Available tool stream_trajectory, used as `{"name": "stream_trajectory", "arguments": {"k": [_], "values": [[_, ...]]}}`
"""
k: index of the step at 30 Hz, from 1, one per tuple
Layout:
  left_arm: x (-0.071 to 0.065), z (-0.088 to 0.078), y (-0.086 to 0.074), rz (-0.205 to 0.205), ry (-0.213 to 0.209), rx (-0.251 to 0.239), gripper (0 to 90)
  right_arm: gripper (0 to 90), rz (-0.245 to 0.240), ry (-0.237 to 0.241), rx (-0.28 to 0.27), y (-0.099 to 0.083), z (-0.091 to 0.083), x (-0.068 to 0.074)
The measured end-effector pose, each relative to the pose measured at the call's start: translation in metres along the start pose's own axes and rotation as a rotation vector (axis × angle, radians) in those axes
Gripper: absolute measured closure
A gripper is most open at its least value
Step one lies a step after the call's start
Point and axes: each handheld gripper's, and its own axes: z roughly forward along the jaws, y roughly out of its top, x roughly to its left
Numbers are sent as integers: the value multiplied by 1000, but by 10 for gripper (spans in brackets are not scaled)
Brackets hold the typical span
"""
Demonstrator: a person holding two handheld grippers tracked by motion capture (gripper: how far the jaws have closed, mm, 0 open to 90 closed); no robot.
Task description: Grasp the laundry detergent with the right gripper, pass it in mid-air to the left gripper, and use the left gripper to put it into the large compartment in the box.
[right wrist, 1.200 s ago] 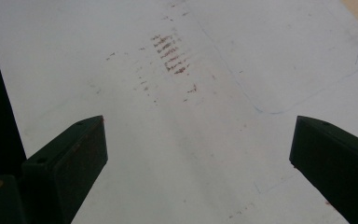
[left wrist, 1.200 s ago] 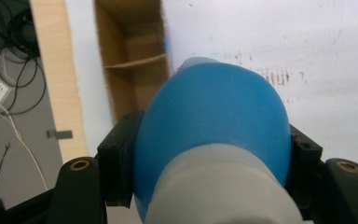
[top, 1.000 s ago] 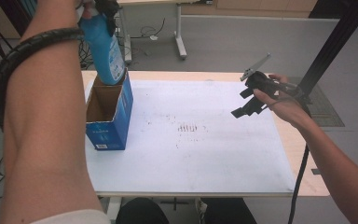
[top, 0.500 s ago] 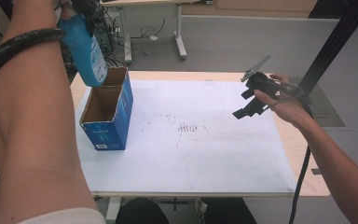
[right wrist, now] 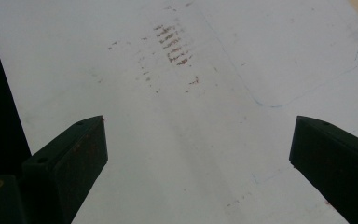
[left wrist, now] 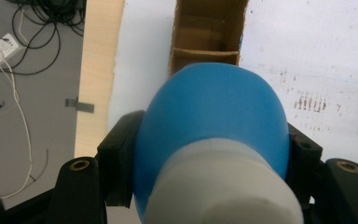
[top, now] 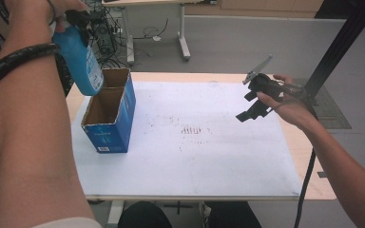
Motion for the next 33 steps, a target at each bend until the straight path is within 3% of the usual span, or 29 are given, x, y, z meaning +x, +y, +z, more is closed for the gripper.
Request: {"name": "stream_trajectory", "arguments": {"k": [17,33], "values": [[0,31,0,13,1,24,362,44,-14,-2,25,3,2,3],[-7,78,-2,50,-15,58,362,44,-20,-6,29,2,0,3]]}}
